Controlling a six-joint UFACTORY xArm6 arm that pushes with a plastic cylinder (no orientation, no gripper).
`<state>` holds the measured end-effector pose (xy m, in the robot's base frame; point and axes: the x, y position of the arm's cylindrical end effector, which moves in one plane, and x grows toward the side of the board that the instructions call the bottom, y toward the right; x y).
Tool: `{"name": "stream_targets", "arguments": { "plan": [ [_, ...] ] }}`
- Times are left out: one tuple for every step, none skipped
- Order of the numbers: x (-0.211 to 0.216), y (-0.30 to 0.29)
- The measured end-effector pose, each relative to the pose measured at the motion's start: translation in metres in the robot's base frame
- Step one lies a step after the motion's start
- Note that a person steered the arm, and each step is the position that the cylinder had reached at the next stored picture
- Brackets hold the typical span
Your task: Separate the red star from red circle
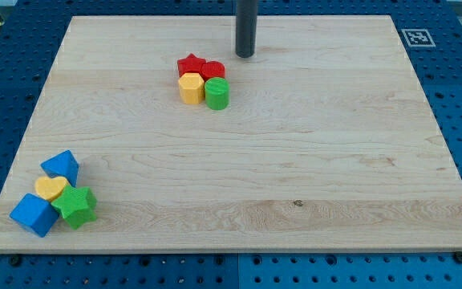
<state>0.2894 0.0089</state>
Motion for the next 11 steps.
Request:
{"name": "stream_targets", "arguments": {
  "plan": [
    [0.011, -0.03],
    [0.028, -0.05],
    [0.046, -0.062],
    [0.068, -0.068],
    [0.082, -0.077],
    [0.086, -0.09],
    [0.082, -0.094],
    [0.079, -0.101],
    [0.078, -0.115],
    [0.08, -0.129],
    [0.083, -0.148]
  ]
}}
